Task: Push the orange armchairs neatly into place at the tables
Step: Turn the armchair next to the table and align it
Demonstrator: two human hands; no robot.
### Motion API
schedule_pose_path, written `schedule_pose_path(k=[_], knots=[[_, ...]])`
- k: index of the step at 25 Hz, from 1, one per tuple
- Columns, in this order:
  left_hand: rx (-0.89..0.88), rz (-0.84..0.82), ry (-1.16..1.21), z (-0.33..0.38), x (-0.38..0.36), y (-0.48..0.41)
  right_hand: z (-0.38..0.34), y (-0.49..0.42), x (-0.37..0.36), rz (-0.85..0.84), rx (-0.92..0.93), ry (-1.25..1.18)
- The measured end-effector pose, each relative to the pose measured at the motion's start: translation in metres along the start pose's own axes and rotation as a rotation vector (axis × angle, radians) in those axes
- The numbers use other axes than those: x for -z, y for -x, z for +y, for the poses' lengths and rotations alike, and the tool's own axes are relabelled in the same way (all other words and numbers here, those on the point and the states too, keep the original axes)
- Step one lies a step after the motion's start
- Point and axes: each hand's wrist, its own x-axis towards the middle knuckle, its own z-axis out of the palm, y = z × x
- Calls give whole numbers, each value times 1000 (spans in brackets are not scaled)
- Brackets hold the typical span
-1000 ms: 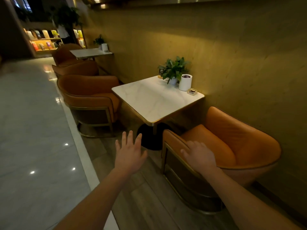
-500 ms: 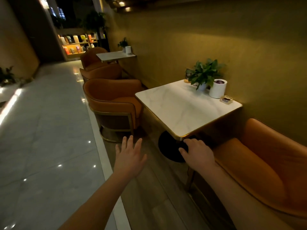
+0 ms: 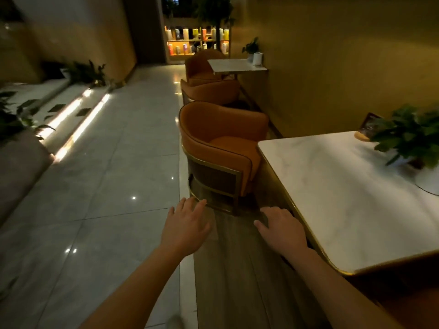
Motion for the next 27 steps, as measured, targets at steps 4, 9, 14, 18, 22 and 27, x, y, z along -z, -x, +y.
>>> schedule_pose_path(k=[4, 9, 14, 18, 22, 27], knots=[[33, 21, 15, -79, 4, -89, -54, -108, -27, -16, 2, 7], [0, -49, 5, -172, 31, -205, -131, -237, -45, -27, -39, -36], [-28, -87, -20, -234, 46, -316, -165, -351, -63, -17, -82, -89], [-63, -126, -49, -273, 39, -416, -176, -453, -93, -1, -110, -124], [-92, -141, -74, -304, 27, -535, -181, -569, -128, -13, -129, -156], [-144, -202, -79, -337, 19, -665, -191, -686, -152, -103, -215, -137]])
